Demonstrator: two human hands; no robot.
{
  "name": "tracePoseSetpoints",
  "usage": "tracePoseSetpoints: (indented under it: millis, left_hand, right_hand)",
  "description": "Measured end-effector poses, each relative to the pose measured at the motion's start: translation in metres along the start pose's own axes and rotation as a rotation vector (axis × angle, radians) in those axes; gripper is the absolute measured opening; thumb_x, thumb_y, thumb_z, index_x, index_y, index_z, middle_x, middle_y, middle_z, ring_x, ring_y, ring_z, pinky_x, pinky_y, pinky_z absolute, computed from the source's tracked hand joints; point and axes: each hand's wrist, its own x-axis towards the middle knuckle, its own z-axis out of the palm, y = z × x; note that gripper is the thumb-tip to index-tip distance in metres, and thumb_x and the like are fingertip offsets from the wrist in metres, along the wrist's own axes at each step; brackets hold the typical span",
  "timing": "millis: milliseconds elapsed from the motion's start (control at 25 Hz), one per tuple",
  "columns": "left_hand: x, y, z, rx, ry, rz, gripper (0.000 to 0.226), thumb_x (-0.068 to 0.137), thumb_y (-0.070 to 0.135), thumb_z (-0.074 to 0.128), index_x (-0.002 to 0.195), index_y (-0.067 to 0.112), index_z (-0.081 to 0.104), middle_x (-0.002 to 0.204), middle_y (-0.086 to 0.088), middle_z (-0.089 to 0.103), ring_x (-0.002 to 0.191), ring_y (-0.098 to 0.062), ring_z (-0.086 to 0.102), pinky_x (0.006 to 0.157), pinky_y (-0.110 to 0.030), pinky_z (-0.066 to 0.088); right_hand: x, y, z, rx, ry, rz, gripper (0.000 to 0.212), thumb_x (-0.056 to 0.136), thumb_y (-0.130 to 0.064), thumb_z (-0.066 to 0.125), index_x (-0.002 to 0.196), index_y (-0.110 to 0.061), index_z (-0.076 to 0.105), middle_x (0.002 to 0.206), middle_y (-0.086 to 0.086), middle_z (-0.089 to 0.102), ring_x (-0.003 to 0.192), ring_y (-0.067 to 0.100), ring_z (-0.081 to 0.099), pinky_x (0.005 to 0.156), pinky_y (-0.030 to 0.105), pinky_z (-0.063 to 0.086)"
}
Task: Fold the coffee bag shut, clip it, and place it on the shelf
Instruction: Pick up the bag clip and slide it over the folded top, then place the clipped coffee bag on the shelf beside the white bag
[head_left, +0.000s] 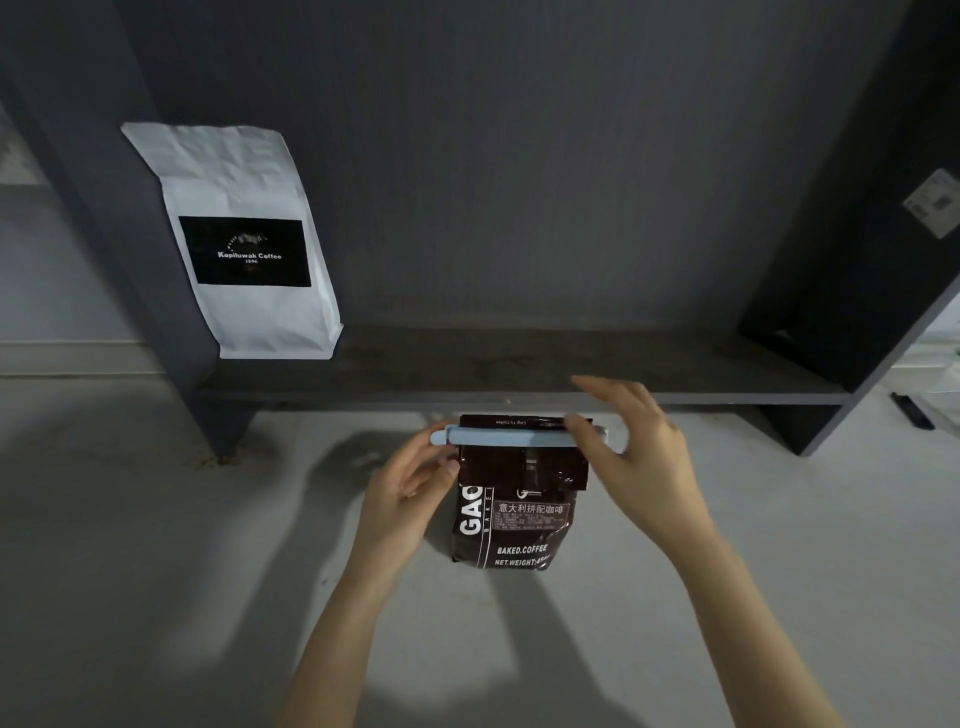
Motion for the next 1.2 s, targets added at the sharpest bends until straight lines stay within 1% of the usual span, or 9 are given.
tracePoseSetpoints:
  millis: [120, 200, 360, 480, 600, 720, 880, 1040, 1200]
  left_hand:
    - [-0.004, -0.007, 0.002, 0.081, -0.018, -0.001, 0.044, 0.081, -0.002, 0.054, 0.105, 0.034, 0.05, 0.098, 0.023, 0.061, 0.088, 0.015, 0.059, 0.073, 0.002, 0.041]
    - [-0.007, -0.015, 0.003, 0.163, -0.073, -0.015, 0.051, 0.082, -0.001, 0.054, 0.112, 0.038, 0.04, 0.107, 0.024, 0.052, 0.09, 0.022, 0.053, 0.078, 0.001, 0.04]
    - [-0.012, -0.034, 0.004, 0.273, -0.098, -0.09, 0.059, 0.083, 0.0, 0.053, 0.131, 0.025, 0.03, 0.115, 0.011, 0.049, 0.108, -0.005, 0.049, 0.092, -0.018, 0.037]
    - [-0.013, -0.045, 0.004, 0.392, -0.076, -0.06, 0.036, 0.083, 0.002, 0.054, 0.118, 0.008, 0.052, 0.109, 0.01, 0.054, 0.106, -0.007, 0.051, 0.077, -0.006, 0.039]
    - [-0.011, -0.051, 0.003, 0.422, -0.026, -0.057, 0.026, 0.081, 0.004, 0.057, 0.106, 0.009, 0.061, 0.1, 0.009, 0.062, 0.098, -0.006, 0.059, 0.072, 0.002, 0.038]
    - [-0.013, -0.049, 0.006, 0.436, 0.035, -0.037, 0.027, 0.08, 0.005, 0.059, 0.106, 0.009, 0.062, 0.098, 0.009, 0.063, 0.093, -0.006, 0.062, 0.072, 0.0, 0.041]
    - [-0.009, -0.037, 0.001, 0.443, 0.082, -0.022, 0.028, 0.08, 0.007, 0.06, 0.108, 0.01, 0.061, 0.101, 0.006, 0.064, 0.095, -0.011, 0.062, 0.085, -0.021, 0.046]
    - [0.011, -0.003, -0.011, 0.455, 0.098, 0.076, 0.03, 0.079, 0.011, 0.062, 0.108, 0.013, 0.062, 0.098, 0.011, 0.062, 0.089, 0.004, 0.058, 0.074, -0.001, 0.04]
    - [0.044, 0.041, -0.027, 0.48, 0.157, 0.177, 0.035, 0.079, 0.01, 0.061, 0.114, 0.012, 0.058, 0.101, 0.009, 0.059, 0.092, -0.006, 0.058, 0.071, 0.003, 0.039]
  right_hand:
    - [-0.016, 0.025, 0.001, 0.138, 0.116, 0.231, 0.042, 0.082, -0.017, 0.06, 0.122, -0.016, 0.048, 0.106, -0.001, 0.053, 0.097, 0.013, 0.053, 0.08, 0.016, 0.039]
    - [-0.027, 0.04, 0.014, 0.218, 0.062, 0.354, 0.037, 0.081, -0.014, 0.061, 0.118, -0.013, 0.051, 0.105, 0.004, 0.059, 0.096, 0.021, 0.058, 0.08, 0.023, 0.043]
    - [-0.043, 0.052, 0.041, 0.261, -0.079, 0.45, 0.015, 0.082, -0.009, 0.059, 0.097, -0.012, 0.063, 0.103, 0.01, 0.067, 0.081, 0.012, 0.061, 0.06, -0.002, 0.041]
    - [-0.045, 0.052, 0.047, 0.246, -0.078, 0.431, 0.012, 0.081, -0.003, 0.058, 0.083, -0.015, 0.062, 0.091, 0.006, 0.069, 0.073, -0.004, 0.058, 0.057, -0.004, 0.038]
    - [-0.045, 0.052, 0.048, 0.23, -0.036, 0.413, 0.013, 0.08, -0.002, 0.059, 0.079, -0.015, 0.063, 0.082, 0.003, 0.068, 0.068, -0.007, 0.061, 0.058, -0.003, 0.039]
    - [-0.047, 0.052, 0.048, 0.201, 0.001, 0.39, 0.015, 0.079, -0.004, 0.061, 0.078, -0.019, 0.063, 0.078, -0.002, 0.068, 0.075, 0.006, 0.064, 0.062, 0.001, 0.042]
    - [-0.037, 0.042, 0.045, 0.156, 0.01, 0.33, 0.01, 0.078, -0.008, 0.063, 0.083, -0.016, 0.068, 0.077, -0.005, 0.068, 0.073, 0.007, 0.063, 0.063, 0.004, 0.043]
    - [-0.002, 0.02, 0.033, 0.186, 0.033, 0.227, 0.01, 0.077, -0.008, 0.064, 0.085, -0.013, 0.068, 0.074, -0.006, 0.066, 0.072, 0.003, 0.06, 0.063, -0.004, 0.038]
    - [0.051, -0.01, 0.026, 0.197, 0.041, 0.103, 0.011, 0.077, -0.01, 0.065, 0.087, -0.012, 0.069, 0.079, -0.006, 0.066, 0.071, 0.005, 0.061, 0.064, 0.0, 0.042]
